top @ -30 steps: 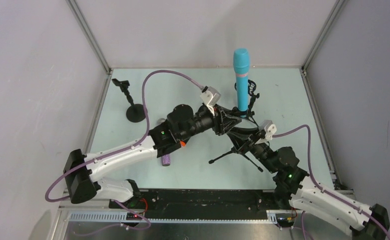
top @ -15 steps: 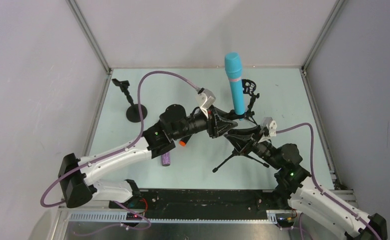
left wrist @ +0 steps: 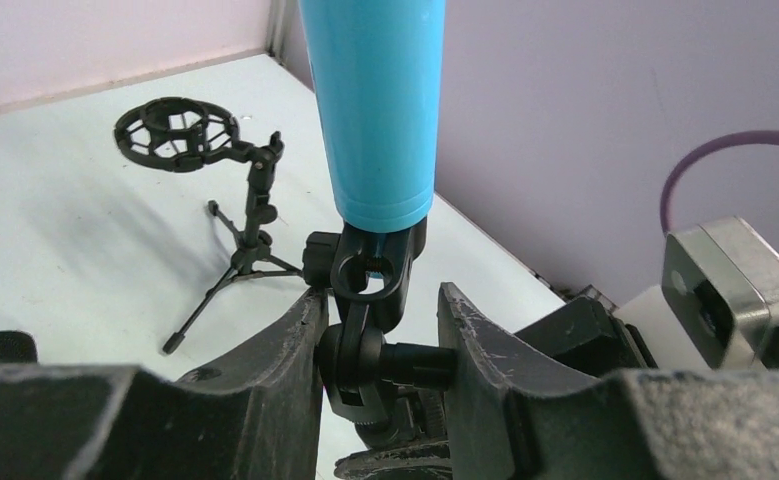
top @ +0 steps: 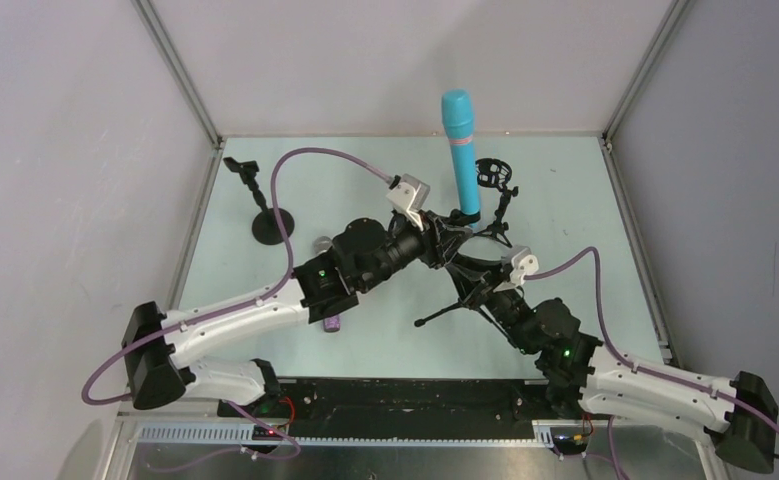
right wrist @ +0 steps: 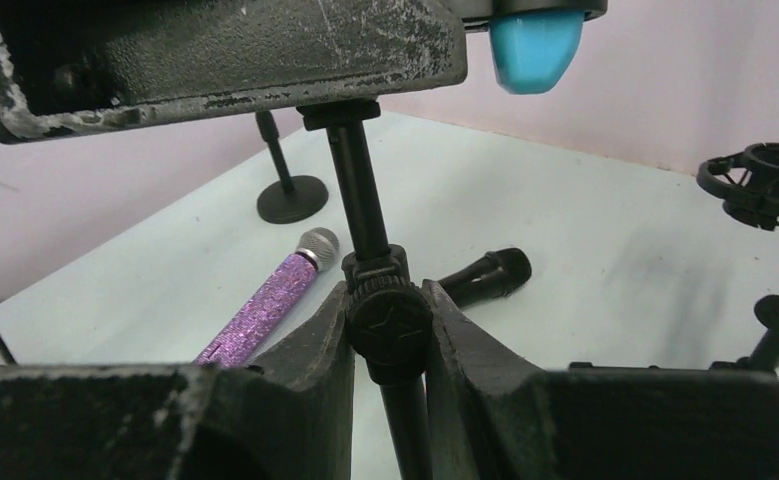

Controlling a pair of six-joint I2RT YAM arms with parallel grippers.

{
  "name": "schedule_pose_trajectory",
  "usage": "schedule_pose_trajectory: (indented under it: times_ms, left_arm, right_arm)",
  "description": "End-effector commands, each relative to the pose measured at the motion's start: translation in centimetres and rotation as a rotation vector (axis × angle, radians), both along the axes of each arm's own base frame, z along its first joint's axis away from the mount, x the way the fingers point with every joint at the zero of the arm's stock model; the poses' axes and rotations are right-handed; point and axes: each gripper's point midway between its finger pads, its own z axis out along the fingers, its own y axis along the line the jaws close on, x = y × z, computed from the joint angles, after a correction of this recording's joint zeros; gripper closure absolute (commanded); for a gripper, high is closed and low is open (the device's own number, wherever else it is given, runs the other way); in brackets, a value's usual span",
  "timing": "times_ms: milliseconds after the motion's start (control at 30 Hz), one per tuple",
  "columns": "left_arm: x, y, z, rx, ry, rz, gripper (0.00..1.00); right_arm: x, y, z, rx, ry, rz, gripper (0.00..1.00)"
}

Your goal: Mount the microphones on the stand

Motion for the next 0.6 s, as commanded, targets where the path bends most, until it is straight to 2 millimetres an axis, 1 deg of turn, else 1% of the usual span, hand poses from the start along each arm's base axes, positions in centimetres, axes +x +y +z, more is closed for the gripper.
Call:
schedule_pose_trajectory:
  times_ms: [0, 33, 67, 100, 133, 167, 200, 233, 267, 333, 400, 567]
  left_arm:
    - [3.8, 6.0, 12.4, -0.211, -0.275, 0.207, 1.0]
    - [3.6, 5.7, 12.1, -0.206, -0.287, 0.135, 1.0]
    - [2.5, 5.1, 12.0, -0.206, -0.301, 0.041, 1.0]
    - [2.7, 5.5, 12.0, -0.198, -0.316, 0.017, 1.0]
    - [1.5, 5.2, 12.0, -0.189, -0.342, -0.061, 1.0]
    - [1.4, 5.5, 12.1, -0.181, -0.36, -0.081, 1.0]
    - [0.6, 5.6, 12.3, -0.171, -0.393, -0.125, 1.0]
    - [0.3, 5.8, 12.4, -0.166, -0.41, -0.14, 1.0]
    - [-0.2, 6.0, 12.6, -0.162, -0.428, -0.162, 1.0]
    - [-0.5, 6.3, 12.8, -0.167, -0.438, -0.168, 1.0]
    - [-0.3, 6.3, 12.9, -0.178, -0.426, -0.161, 1.0]
    - [0.7, 5.5, 12.5, -0.179, -0.398, -0.113, 1.0]
  right_arm:
    - [1.2, -2.4, 1.2, 0.061, 0.004, -0.078, 1.0]
    - [0.2, -1.5, 1.4, 0.063, -0.003, 0.016, 1.0]
    - [-0.1, -1.1, 1.2, 0.055, -0.002, 0.086, 1.0]
    - [-0.5, -1.1, 1.6, 0.067, -0.011, 0.125, 1.0]
    - [-0.8, -0.9, 1.5, 0.065, -0.007, 0.192, 1.0]
    - [-1.0, -0.9, 1.6, 0.067, -0.012, 0.219, 1.0]
    - [-1.2, -0.9, 1.5, 0.065, -0.008, 0.262, 1.0]
    - [-0.8, -1.3, 1.4, 0.063, -0.006, 0.259, 1.0]
    - [-1.1, -1.1, 1.2, 0.061, 0.004, 0.292, 1.0]
    - [-0.8, -1.2, 1.1, 0.065, 0.013, 0.295, 1.0]
    - [-0.5, -1.1, 0.9, 0.073, 0.026, 0.289, 1.0]
    - [0.1, -0.7, 0.5, 0.086, 0.051, 0.28, 1.0]
